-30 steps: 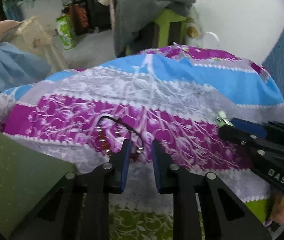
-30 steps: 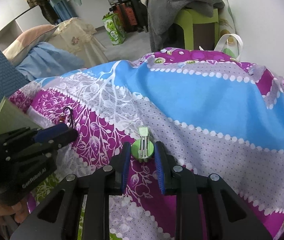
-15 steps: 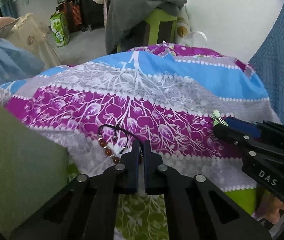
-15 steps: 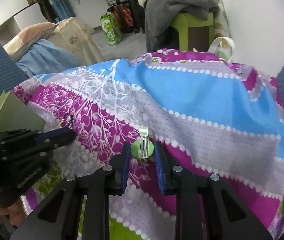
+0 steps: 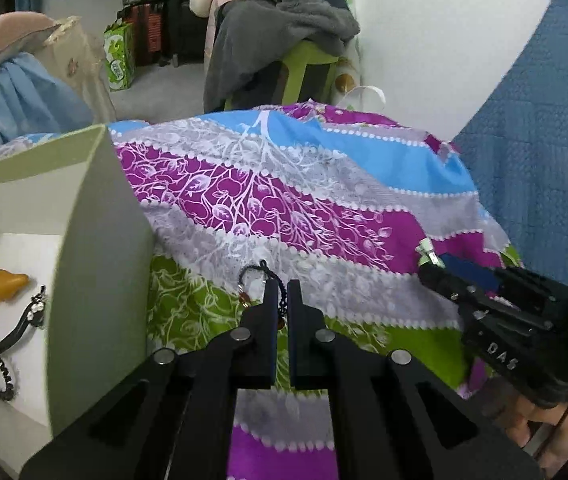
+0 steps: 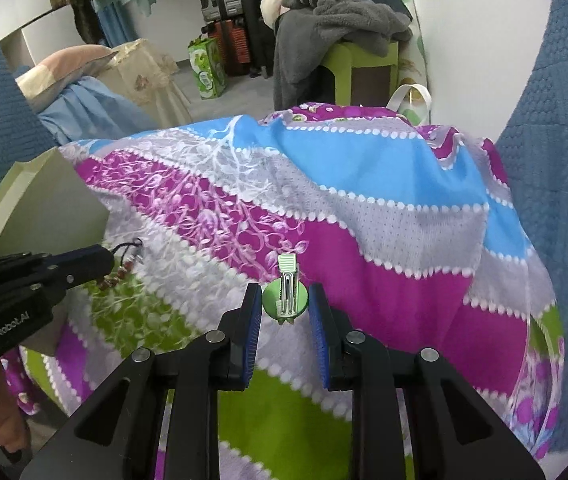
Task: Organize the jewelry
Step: 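Carry the bracelet and green clip with both tools over the white box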
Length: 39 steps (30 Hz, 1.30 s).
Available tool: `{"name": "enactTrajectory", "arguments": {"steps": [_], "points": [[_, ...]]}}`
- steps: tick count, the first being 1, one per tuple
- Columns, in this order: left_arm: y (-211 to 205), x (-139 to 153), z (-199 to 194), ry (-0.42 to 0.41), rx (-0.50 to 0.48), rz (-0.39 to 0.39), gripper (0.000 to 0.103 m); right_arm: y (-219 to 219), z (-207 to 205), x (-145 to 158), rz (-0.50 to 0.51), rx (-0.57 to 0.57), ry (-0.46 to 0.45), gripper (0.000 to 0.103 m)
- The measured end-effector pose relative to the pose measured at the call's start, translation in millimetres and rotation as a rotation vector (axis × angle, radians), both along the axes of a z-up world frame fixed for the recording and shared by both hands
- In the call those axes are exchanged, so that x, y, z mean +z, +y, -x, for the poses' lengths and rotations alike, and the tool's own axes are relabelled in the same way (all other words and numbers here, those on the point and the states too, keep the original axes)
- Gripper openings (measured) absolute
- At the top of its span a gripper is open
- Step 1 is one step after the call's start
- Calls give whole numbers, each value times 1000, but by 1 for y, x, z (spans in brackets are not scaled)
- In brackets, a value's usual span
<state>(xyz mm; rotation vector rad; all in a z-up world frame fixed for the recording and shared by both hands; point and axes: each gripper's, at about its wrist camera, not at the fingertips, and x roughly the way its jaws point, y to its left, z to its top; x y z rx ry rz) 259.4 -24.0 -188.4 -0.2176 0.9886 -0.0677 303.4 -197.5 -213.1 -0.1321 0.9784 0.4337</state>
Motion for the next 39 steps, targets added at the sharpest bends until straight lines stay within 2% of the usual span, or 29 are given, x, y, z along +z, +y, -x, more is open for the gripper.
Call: {"name": "enactTrajectory", "arguments": {"steps": [5,12,17,21,33,39], "points": [[-2,17,14,-33,-29,1,3,8,29,9,-1,-6,-17,21],[6,35,32,-35,-34,50,3,8,61,24,-44,-55,4,21],[13,52,42,-42,-28,88,3,14,72,40,-18,-69,-17,21],[19,75,47,-64,-36,114,3,15,74,63,-41,-87,-36,21],[44,162,56,-178,-72,37,3,43,73,156,-120,-78,-162,21],[70,195,62,-241,-68,26,3,68,75,186,-146,-70,-205,21]]}}
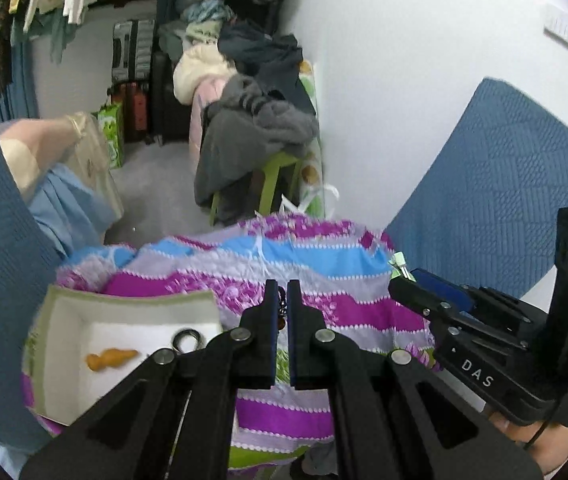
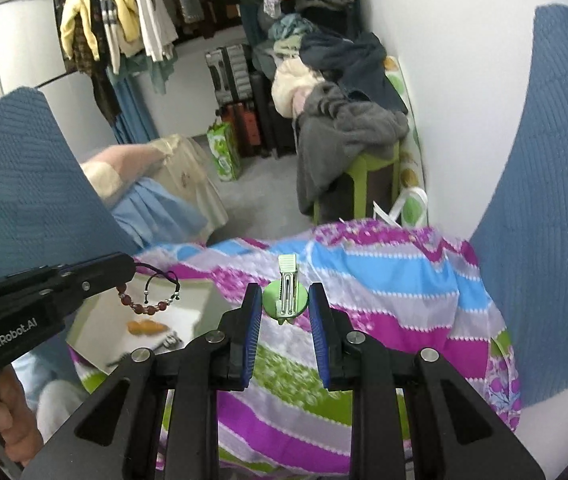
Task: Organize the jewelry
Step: 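Carry the bracelet and green clip with both tools over the white box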
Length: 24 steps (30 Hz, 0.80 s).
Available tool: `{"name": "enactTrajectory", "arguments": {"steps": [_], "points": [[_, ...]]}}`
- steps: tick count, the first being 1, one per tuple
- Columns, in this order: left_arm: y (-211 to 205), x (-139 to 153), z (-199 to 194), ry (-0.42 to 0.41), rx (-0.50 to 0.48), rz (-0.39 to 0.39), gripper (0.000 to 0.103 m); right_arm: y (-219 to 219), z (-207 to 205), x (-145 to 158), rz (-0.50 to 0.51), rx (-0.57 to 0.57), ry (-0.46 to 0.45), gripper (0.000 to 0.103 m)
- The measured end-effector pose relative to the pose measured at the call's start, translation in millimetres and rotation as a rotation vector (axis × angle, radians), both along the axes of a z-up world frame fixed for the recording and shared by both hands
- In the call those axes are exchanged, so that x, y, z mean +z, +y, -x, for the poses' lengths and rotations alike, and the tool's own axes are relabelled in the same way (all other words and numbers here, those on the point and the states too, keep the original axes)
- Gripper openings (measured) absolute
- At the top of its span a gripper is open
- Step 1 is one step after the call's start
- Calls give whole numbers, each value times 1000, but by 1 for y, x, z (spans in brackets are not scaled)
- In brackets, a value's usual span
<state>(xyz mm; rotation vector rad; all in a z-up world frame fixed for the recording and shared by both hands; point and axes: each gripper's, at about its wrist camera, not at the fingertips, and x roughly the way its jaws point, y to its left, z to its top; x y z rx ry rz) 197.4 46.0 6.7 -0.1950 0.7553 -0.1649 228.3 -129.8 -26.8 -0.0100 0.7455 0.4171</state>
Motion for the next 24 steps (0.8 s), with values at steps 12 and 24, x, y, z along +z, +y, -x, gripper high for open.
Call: {"name": "enactTrajectory", "arguments": {"steps": [12,24], "points": [[84,7,14,-22,71,-10,3,72,-2,8,-41,56,-16,22],[135,-73,18,99,120,-10,3,139,-4,-66,18,119,107,22]]}}
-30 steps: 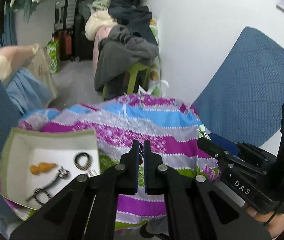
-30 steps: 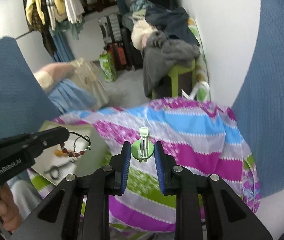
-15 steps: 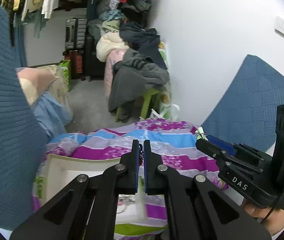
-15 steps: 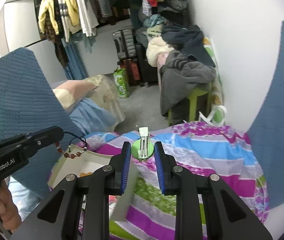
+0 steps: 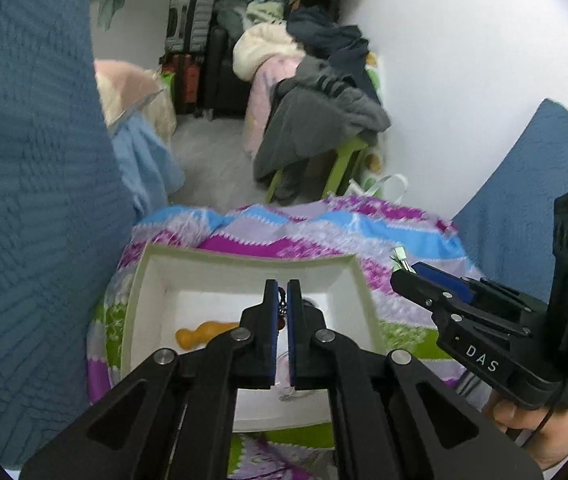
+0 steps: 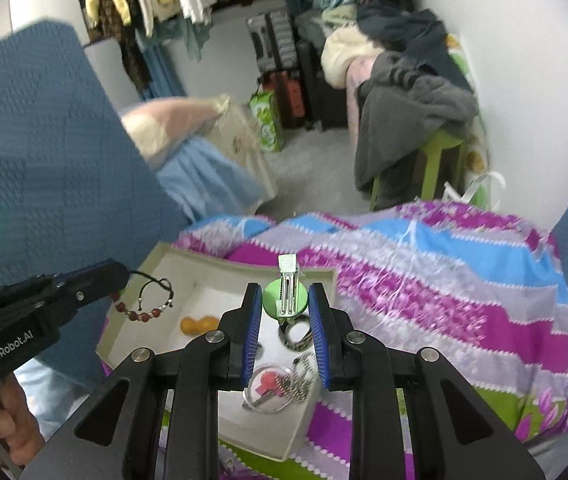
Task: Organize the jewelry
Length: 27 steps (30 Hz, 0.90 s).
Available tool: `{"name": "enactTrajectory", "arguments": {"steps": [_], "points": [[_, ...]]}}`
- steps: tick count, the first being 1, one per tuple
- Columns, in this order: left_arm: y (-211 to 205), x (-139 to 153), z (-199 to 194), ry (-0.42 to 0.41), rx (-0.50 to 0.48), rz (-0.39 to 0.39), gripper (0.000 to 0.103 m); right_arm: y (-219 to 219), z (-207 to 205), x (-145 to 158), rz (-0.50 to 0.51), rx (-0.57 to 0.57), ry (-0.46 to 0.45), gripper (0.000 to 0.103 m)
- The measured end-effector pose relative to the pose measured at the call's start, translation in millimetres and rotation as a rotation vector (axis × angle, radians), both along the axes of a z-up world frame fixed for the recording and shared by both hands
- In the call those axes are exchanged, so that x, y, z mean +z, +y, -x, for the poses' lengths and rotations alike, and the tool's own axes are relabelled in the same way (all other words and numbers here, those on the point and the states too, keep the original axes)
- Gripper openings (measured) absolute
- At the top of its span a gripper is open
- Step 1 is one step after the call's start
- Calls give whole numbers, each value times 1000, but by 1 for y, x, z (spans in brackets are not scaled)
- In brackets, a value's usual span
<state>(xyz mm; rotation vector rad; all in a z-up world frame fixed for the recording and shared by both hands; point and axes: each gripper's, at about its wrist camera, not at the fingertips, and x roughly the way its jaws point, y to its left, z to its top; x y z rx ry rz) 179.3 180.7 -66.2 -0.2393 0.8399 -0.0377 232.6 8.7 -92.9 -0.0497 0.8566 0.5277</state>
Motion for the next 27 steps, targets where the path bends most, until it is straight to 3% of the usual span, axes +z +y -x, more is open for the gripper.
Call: {"name": "enactTrajectory", "arguments": {"steps": [3,12,17,19,21,23,25,26,27], "points": [[4,-16,-1,29,-1,-22,3,12,1,-19,22,13,35,22],[17,-56,2,115,29,16,3,30,7,-68,76,44,124,22],[17,-43,5,99,55,23,4,22,7,-57,85,30,102,40],[17,-34,5,92,56,33,14,17,8,-45,85,21,71,64],[18,-20,7,67,74,7,46,9,7,-29,49,11,45,70],[19,1,15,19,89,-13,61,1,8,-6,26,1,5,79],[19,19,20,-5,91,-23,63,-7,10,16,12,-9,-36,93],[18,28,23,-17,92,-28,66,-10,11,26,5,-10,-54,94],[16,39,27,-34,92,-34,73,-16,13,41,-6,-12,-81,99]]}}
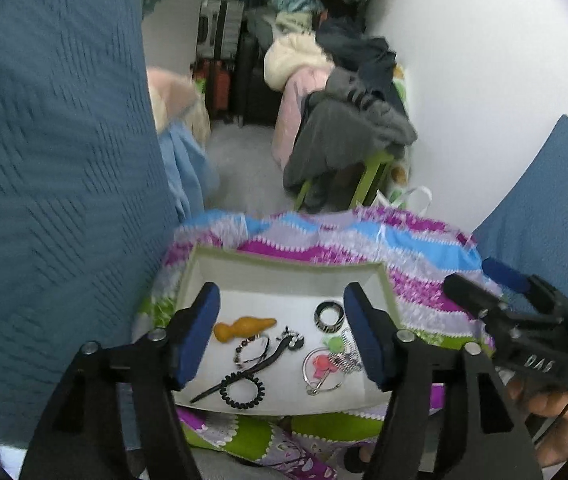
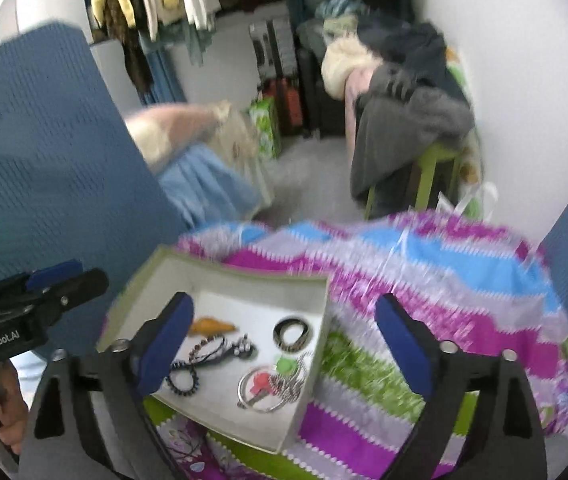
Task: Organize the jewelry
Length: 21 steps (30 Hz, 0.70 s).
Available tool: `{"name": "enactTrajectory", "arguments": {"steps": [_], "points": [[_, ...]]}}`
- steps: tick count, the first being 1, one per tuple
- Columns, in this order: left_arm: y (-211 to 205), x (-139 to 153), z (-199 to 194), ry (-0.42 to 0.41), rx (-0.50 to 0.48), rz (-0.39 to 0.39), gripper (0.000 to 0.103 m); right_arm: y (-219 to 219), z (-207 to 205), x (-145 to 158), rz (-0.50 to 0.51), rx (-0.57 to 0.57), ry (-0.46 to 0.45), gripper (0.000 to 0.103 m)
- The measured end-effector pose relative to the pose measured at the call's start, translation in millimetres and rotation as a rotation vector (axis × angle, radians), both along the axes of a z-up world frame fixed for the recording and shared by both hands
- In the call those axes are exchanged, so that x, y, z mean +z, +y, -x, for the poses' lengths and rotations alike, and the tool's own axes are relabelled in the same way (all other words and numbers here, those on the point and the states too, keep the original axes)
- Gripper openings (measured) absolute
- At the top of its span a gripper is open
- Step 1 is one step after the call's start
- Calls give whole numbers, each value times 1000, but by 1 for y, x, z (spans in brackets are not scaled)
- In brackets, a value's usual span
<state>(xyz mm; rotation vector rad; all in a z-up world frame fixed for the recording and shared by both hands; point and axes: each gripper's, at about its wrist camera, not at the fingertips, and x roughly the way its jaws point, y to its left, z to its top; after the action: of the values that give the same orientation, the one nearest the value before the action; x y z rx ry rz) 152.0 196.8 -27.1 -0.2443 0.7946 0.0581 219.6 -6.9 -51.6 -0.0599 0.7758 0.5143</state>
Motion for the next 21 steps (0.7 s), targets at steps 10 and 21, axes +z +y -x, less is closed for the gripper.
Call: {"name": "enactTrajectory", "arguments": {"steps": [10,21], "points": [[-37,90,45,-161,-12,-91,83,-38,40,95,-87,2,-180,103],[-69,110,78,-169,-6,-107,86,-75,97,122,-100,-95,-249,103]]}}
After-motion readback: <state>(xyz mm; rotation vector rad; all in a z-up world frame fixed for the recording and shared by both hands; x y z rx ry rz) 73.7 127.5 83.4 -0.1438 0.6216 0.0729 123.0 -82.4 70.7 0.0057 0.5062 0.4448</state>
